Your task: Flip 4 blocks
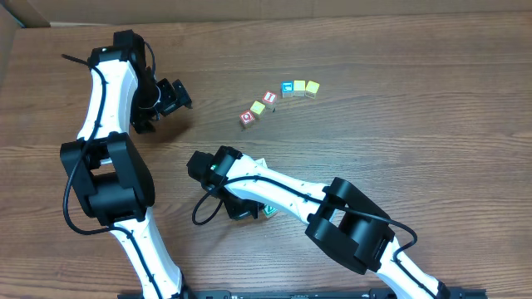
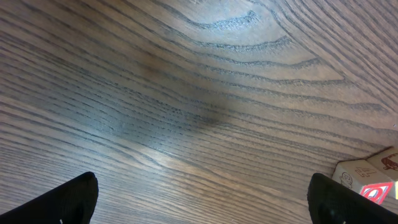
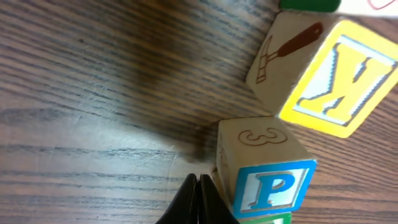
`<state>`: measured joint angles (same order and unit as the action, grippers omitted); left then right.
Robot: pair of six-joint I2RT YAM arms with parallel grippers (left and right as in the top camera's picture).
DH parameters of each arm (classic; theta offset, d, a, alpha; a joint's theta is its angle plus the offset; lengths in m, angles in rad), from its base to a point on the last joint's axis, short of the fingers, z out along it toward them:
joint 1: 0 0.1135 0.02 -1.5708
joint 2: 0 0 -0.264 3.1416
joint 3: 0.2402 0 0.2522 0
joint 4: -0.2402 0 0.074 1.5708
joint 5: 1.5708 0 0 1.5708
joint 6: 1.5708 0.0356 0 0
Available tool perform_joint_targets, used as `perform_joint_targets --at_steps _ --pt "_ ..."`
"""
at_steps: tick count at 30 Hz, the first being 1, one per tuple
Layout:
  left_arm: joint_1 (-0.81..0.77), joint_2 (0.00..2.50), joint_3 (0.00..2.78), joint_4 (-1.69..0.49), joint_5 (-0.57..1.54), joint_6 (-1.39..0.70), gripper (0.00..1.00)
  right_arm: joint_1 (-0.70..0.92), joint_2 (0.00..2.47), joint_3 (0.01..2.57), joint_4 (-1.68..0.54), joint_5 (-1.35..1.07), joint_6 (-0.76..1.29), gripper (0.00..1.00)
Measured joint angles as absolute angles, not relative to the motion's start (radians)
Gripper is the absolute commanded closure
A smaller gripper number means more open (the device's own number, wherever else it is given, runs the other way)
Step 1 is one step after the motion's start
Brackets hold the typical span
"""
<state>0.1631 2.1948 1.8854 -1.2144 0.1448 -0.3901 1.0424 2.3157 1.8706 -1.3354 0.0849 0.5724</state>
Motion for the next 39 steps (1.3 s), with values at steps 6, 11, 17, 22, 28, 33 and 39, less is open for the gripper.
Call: perform_joint_targets --at_steps 6,11,17,22,28,33,39 --pt "0.163 2.195 1.885 -1.214 0.145 -0.390 0.00 1.042 2.316 1.839 -1.317 0.097 0.572 0.96" --pt "0.163 2.195 1.885 -1.214 0.144 -0.390 0.00 1.042 2.316 1.822 -1.275 0.105 0.572 0.96" --pt "0.163 2.195 1.885 -1.214 0.145 -0.390 0.00 1.042 2.314 1.822 -1.238 0.140 0.572 0.96" --pt "0.163 2.195 1.885 -1.214 0.145 -0.390 0.00 1.026 2.315 1.829 -1.280 0.103 0.557 0.96" --pt "0.163 2.195 1.885 -1.214 0.144 -0.390 0.00 1.003 2.271 1.855 -1.282 -0.015 0.479 0.96" --pt "0.163 2.195 1.885 -1.214 0.145 -0.390 0.00 1.002 2.162 1.873 -1.397 -0.050 0.437 0.96" --pt "0.163 2.195 1.885 -1.214 0.145 -0.390 0.00 1.002 2.127 1.827 -1.414 -0.062 0.394 0.96"
